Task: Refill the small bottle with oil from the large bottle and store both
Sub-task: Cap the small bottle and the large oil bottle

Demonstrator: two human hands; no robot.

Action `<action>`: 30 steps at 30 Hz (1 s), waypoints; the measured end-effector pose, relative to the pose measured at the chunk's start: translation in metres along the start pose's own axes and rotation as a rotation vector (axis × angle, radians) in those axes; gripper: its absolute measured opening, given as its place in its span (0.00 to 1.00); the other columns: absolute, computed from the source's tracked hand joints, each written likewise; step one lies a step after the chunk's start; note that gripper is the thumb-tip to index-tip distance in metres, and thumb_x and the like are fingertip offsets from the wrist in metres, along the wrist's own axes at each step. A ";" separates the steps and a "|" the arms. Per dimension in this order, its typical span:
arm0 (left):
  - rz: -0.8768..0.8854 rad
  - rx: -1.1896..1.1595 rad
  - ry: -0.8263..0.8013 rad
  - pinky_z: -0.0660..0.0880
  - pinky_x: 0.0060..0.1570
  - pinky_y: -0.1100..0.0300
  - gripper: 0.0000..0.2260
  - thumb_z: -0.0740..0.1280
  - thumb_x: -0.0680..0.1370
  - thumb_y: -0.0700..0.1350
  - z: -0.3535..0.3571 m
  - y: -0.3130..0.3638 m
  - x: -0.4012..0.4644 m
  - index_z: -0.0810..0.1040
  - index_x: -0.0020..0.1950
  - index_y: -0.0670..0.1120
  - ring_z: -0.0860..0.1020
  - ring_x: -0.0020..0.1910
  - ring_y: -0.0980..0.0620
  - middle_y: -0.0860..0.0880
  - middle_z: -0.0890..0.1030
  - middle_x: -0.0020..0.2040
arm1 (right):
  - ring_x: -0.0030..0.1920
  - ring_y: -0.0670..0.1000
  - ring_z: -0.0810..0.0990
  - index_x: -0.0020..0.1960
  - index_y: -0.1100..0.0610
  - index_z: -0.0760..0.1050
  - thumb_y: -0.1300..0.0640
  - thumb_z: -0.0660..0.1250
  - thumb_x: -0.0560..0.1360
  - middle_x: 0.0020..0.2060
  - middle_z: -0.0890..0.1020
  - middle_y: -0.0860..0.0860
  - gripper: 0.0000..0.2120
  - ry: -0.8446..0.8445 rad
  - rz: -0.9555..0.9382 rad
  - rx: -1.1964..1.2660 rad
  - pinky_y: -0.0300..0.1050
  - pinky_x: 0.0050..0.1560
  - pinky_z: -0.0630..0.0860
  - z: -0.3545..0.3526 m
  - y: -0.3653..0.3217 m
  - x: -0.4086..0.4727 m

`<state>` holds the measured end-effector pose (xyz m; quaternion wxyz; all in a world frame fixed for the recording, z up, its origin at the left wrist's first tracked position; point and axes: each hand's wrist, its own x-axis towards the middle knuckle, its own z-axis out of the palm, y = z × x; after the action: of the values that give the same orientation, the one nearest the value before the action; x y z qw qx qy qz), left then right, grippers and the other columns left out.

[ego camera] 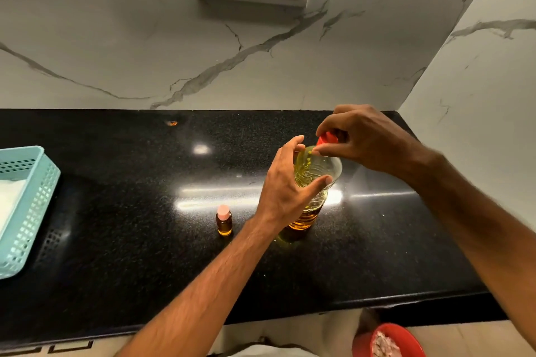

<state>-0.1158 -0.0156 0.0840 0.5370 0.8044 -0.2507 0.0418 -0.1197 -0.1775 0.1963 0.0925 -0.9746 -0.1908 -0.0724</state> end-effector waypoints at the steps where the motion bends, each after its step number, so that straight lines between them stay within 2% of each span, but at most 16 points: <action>1: -0.002 0.002 0.000 0.71 0.64 0.59 0.38 0.74 0.71 0.54 0.000 0.000 0.000 0.60 0.75 0.45 0.72 0.64 0.53 0.46 0.72 0.67 | 0.46 0.49 0.77 0.58 0.59 0.80 0.48 0.71 0.72 0.51 0.80 0.55 0.19 -0.032 -0.005 -0.007 0.32 0.42 0.71 -0.002 0.001 0.000; 5: -0.010 0.001 0.009 0.71 0.63 0.61 0.38 0.74 0.71 0.54 0.001 0.000 -0.001 0.60 0.75 0.44 0.72 0.64 0.53 0.46 0.73 0.66 | 0.47 0.46 0.76 0.62 0.56 0.78 0.50 0.69 0.74 0.52 0.80 0.51 0.18 -0.177 -0.036 -0.020 0.33 0.44 0.71 -0.014 0.007 0.003; 7: -0.012 -0.005 0.013 0.71 0.63 0.60 0.38 0.74 0.71 0.54 0.001 0.000 -0.001 0.60 0.75 0.44 0.72 0.64 0.52 0.46 0.72 0.67 | 0.42 0.46 0.76 0.56 0.56 0.78 0.46 0.67 0.75 0.46 0.80 0.50 0.16 -0.197 -0.031 -0.103 0.34 0.39 0.70 -0.013 0.008 0.007; 10: -0.023 -0.011 0.015 0.72 0.64 0.59 0.38 0.74 0.71 0.54 0.002 0.002 -0.002 0.60 0.75 0.44 0.72 0.65 0.52 0.46 0.72 0.67 | 0.33 0.44 0.72 0.47 0.54 0.75 0.40 0.65 0.74 0.35 0.74 0.46 0.17 -0.172 0.000 -0.213 0.36 0.32 0.64 -0.010 0.007 0.013; 12: -0.027 -0.012 0.021 0.71 0.64 0.59 0.38 0.74 0.71 0.54 0.003 0.002 -0.003 0.60 0.75 0.44 0.72 0.65 0.52 0.45 0.72 0.68 | 0.34 0.45 0.73 0.49 0.53 0.75 0.38 0.64 0.74 0.38 0.75 0.47 0.18 -0.181 -0.028 -0.217 0.36 0.32 0.66 -0.011 0.008 0.014; 15: -0.032 -0.015 0.027 0.71 0.65 0.58 0.37 0.74 0.71 0.54 0.003 0.003 -0.003 0.60 0.75 0.44 0.72 0.65 0.53 0.45 0.72 0.67 | 0.40 0.44 0.74 0.56 0.52 0.74 0.43 0.66 0.76 0.44 0.76 0.46 0.15 -0.243 -0.078 -0.144 0.35 0.36 0.68 -0.014 0.011 0.013; 20: -0.046 -0.028 0.038 0.72 0.65 0.55 0.37 0.74 0.72 0.53 0.006 0.004 -0.006 0.61 0.74 0.44 0.72 0.66 0.52 0.45 0.71 0.68 | 0.35 0.44 0.72 0.52 0.52 0.71 0.42 0.65 0.76 0.37 0.74 0.45 0.14 -0.214 0.003 -0.125 0.35 0.33 0.64 -0.007 0.008 0.011; 26: -0.051 -0.045 0.052 0.71 0.65 0.58 0.37 0.74 0.72 0.53 0.005 0.003 -0.007 0.61 0.74 0.44 0.71 0.66 0.53 0.45 0.72 0.68 | 0.38 0.42 0.73 0.56 0.52 0.74 0.45 0.67 0.75 0.42 0.77 0.46 0.14 -0.214 -0.022 -0.072 0.32 0.36 0.65 -0.009 0.008 0.008; 30: -0.047 -0.049 0.060 0.72 0.65 0.58 0.36 0.74 0.72 0.53 0.007 0.003 -0.008 0.61 0.74 0.44 0.71 0.65 0.53 0.45 0.71 0.68 | 0.38 0.45 0.75 0.54 0.54 0.75 0.45 0.67 0.74 0.42 0.79 0.49 0.15 -0.161 -0.001 -0.038 0.36 0.37 0.70 -0.006 0.007 0.003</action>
<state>-0.1259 -0.0200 0.0805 0.5644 0.7952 -0.2165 0.0473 -0.1146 -0.1838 0.2019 0.0582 -0.9787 -0.1967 0.0026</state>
